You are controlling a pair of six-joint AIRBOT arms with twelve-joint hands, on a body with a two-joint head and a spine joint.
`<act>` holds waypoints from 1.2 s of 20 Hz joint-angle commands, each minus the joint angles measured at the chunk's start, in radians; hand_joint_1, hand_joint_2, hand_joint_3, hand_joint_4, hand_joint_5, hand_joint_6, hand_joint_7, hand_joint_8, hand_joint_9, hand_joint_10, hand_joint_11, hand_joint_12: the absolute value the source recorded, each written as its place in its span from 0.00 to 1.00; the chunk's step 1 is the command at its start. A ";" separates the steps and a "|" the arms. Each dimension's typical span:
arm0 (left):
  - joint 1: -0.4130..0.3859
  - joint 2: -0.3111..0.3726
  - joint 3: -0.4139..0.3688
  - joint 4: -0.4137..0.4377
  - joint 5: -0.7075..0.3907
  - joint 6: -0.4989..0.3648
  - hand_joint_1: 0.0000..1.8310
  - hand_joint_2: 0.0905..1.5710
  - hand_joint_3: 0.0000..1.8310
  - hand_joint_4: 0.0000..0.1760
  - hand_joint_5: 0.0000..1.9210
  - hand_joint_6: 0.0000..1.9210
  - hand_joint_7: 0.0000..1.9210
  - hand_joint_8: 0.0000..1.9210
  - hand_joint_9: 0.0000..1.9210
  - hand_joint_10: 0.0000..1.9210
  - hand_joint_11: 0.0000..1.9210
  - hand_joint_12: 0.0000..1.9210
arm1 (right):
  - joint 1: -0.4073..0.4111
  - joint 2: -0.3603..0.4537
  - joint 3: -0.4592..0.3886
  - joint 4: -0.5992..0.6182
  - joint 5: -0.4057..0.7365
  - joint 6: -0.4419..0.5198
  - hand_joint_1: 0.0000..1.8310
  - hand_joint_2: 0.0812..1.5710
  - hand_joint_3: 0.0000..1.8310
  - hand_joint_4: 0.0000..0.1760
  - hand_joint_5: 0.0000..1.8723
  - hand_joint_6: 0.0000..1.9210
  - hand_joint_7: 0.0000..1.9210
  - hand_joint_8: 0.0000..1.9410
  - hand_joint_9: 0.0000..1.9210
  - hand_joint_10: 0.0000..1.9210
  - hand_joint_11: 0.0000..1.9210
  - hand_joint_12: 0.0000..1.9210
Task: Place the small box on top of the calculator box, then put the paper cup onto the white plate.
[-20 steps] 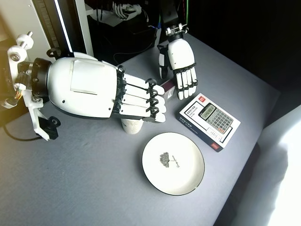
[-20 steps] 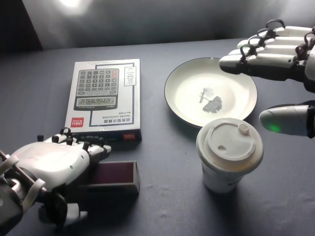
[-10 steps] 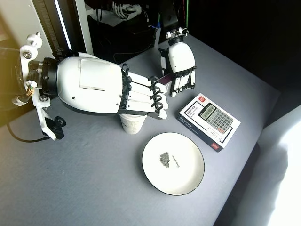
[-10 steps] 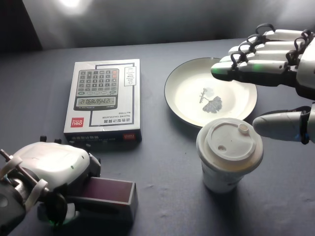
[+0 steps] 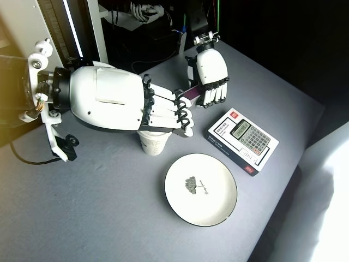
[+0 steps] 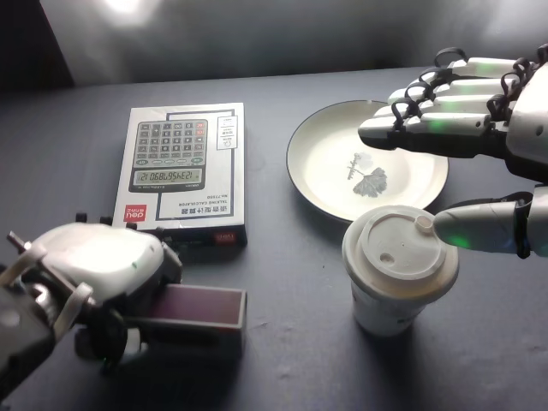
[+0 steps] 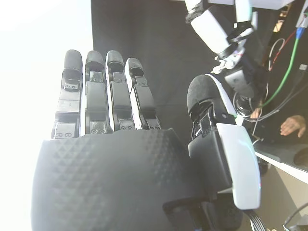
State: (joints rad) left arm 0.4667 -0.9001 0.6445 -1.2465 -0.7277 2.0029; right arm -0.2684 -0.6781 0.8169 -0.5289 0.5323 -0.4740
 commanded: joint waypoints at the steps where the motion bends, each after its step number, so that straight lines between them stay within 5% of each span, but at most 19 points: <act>1: -0.018 0.013 0.007 0.037 -0.034 0.015 0.74 0.76 0.00 0.00 0.42 0.50 0.44 0.73 0.32 0.80 0.21 0.69 | 0.015 0.009 0.001 0.029 0.103 0.004 0.00 0.88 0.00 0.00 0.08 0.00 0.10 0.00 0.09 0.00 0.00 0.24; 11: -0.244 -0.005 0.189 -0.170 0.203 0.288 0.73 0.76 0.00 0.00 0.42 0.49 0.43 0.74 0.32 0.81 0.21 0.68 | 0.015 0.006 -0.002 0.011 0.103 0.004 0.00 0.88 0.00 0.00 0.09 0.00 0.11 0.00 0.10 0.00 0.00 0.27; 18: -0.309 -0.047 0.349 -0.170 0.325 0.300 0.74 0.75 0.00 0.00 0.44 0.46 0.44 0.73 0.33 0.79 0.22 0.68 | 0.015 0.006 -0.010 0.003 0.109 0.003 0.00 0.88 0.00 0.00 0.11 0.00 0.13 0.00 0.12 0.01 0.00 0.34; 24: -0.315 -0.100 0.476 -0.173 0.406 0.299 0.73 0.76 0.00 0.00 0.43 0.49 0.43 0.75 0.32 0.80 0.21 0.69 | 0.014 0.005 -0.013 0.004 0.118 0.002 0.00 0.88 0.00 0.00 0.09 0.00 0.11 0.00 0.10 0.00 0.00 0.28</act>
State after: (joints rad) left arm 0.1658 -1.0164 1.1271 -1.4479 -0.3012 2.3001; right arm -0.2684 -0.6811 0.8085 -0.5583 0.5373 -0.4744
